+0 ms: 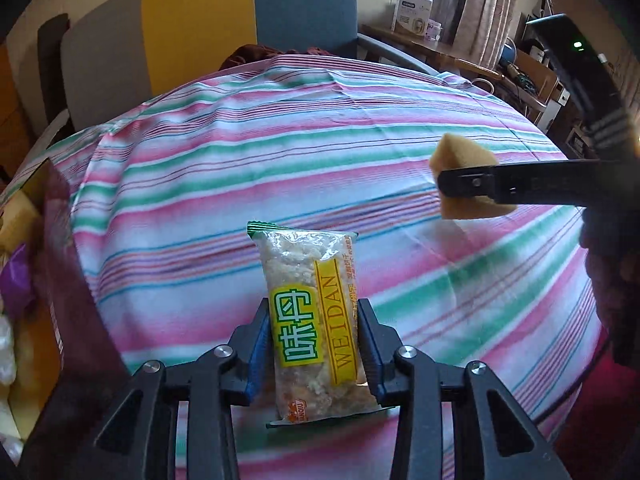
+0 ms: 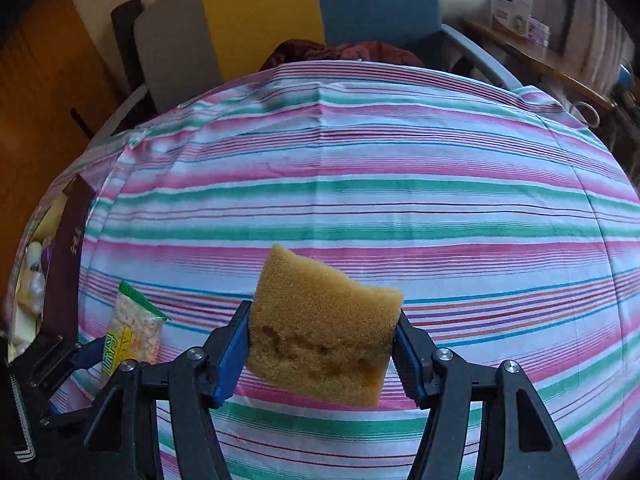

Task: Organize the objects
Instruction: 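Carry the WEIDAN packet into the gold tray and open the left gripper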

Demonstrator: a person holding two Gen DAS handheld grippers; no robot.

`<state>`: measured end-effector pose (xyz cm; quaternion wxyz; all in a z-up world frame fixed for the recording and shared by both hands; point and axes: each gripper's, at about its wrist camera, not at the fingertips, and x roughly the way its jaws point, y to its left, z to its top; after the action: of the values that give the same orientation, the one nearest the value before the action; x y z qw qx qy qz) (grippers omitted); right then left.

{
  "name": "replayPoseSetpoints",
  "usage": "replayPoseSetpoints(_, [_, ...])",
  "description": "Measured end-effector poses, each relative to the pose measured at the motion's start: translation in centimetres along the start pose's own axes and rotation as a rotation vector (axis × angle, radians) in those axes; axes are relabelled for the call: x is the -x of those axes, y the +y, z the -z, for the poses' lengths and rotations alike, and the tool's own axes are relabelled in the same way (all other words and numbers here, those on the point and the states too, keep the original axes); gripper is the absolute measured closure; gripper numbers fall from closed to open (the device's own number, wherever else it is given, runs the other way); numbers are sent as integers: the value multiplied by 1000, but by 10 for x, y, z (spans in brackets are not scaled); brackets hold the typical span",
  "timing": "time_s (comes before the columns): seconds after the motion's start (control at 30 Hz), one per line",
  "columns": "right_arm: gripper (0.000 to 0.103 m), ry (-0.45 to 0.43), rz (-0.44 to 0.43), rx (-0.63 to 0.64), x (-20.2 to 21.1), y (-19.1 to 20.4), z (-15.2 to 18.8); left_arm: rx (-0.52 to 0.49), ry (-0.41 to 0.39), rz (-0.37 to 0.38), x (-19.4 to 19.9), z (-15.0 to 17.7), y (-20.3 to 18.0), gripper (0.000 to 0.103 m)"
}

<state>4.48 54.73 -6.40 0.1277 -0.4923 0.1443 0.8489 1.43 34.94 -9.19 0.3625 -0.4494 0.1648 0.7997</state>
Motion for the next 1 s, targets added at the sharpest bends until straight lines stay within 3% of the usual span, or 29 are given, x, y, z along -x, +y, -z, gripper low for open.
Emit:
replayPoseSetpoints(0.23, [39,36,77,103,-17,15,8,8,-65,17,32,15,8,64])
replayPoseSetpoints(0.57, [40,41,85,92,-25,9,4,73,-186,-4,91,14,38,64])
replayPoseSetpoints(1.0, [39,33,108,114,-28,17,7,192,-227,-95,123,25,89,64])
